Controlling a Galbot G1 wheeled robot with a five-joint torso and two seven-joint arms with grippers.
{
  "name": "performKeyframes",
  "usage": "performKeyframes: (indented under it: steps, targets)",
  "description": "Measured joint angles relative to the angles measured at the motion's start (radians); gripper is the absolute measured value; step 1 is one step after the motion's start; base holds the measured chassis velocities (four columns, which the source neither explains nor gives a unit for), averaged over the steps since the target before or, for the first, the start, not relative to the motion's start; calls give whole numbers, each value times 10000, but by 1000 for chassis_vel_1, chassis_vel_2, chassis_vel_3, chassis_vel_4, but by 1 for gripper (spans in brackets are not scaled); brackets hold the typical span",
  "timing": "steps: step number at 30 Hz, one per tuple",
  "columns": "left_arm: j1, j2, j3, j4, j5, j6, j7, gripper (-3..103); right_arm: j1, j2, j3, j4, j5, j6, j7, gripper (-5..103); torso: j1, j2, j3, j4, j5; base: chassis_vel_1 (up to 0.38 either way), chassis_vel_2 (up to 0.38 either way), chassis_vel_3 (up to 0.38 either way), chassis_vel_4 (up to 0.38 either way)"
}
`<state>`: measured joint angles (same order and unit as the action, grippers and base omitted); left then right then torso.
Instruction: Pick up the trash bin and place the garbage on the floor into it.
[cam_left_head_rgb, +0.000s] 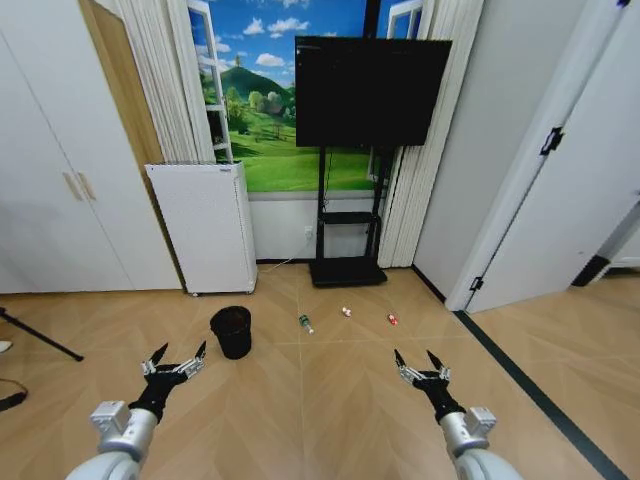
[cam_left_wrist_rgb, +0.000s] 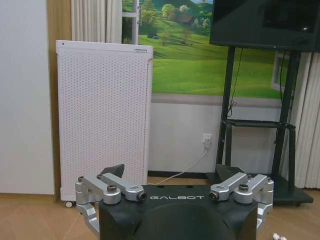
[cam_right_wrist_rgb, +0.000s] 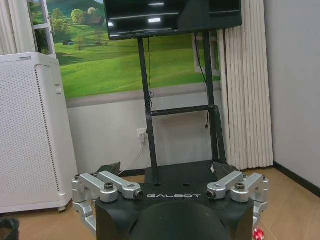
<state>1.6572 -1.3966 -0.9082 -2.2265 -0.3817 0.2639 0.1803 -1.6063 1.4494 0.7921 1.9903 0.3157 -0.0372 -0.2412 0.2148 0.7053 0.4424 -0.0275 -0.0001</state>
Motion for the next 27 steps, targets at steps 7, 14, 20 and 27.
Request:
performKeyframes:
  steps: [7, 14, 20, 27]
  targets:
    - [6, -17, -1, -34, -8, 0, -1, 100, 0, 3, -19, -1, 1, 46, -1, 100, 2, -1, 0, 0, -5, -366, 363, 367, -365]
    - [33, -94, 21, -99, 13, 0, -6, 100, -41, 2, -117, -99, -26, 184, 0, 100, 0, 0, 0, 7, 18, -359, 351, 352, -345]
    - [83, -180, 38, -145, 97, 0, -6, 100, -34, -34, -217, -180, -53, 242, 6, 100, -1, 0, 1, 6, 16, -355, 353, 347, -343]
    - [76, -238, 92, -174, 250, 18, -44, 100, -6, -104, -296, -274, -15, 265, 12, 100, -3, 1, 0, 0, -7, -355, 358, 360, -358]
